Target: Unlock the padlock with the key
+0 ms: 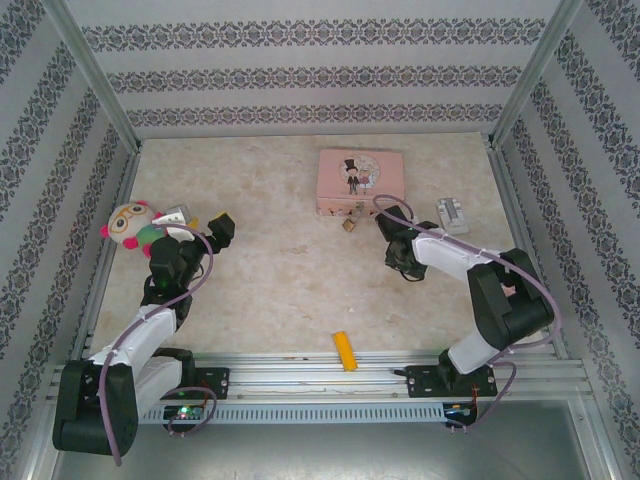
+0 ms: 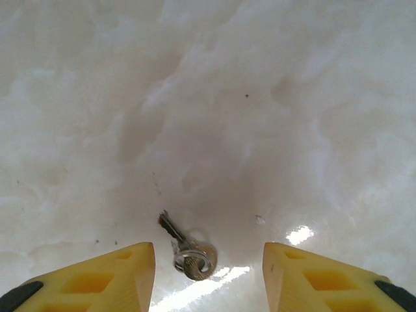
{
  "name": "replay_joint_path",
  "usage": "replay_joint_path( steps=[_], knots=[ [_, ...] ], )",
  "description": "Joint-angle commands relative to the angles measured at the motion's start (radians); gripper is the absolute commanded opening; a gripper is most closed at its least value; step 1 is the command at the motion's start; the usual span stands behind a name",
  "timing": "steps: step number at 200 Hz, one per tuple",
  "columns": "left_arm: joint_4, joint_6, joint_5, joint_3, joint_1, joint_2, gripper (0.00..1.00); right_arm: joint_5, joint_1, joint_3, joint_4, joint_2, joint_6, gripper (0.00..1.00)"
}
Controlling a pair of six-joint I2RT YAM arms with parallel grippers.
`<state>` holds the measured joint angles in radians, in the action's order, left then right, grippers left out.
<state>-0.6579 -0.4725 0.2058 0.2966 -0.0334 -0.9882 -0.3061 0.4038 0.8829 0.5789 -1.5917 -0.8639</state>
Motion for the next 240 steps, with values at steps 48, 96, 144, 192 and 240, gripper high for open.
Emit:
replay_joint_path(
  steps=[48,96,144,192,240],
  knots=[
    [0.009,0.014,-0.011,-0.013,-0.011,0.019,0.99,-0.003,-0.003,0.002,-0.011,-0.044,0.0,0.47],
    [0.004,0.015,-0.014,-0.014,-0.01,0.019,0.99,0.004,-0.002,-0.046,-0.002,0.005,-0.013,0.44],
    [0.001,0.011,-0.014,-0.017,-0.011,0.02,0.99,0.011,-0.001,-0.053,0.015,0.015,-0.026,0.44],
    [0.009,0.015,-0.023,-0.022,-0.011,0.034,0.99,0.013,0.006,-0.079,0.021,0.043,-0.039,0.37],
    [0.007,0.012,-0.026,-0.02,-0.011,0.033,0.99,0.005,0.015,-0.096,0.022,0.058,-0.046,0.34]
  ],
)
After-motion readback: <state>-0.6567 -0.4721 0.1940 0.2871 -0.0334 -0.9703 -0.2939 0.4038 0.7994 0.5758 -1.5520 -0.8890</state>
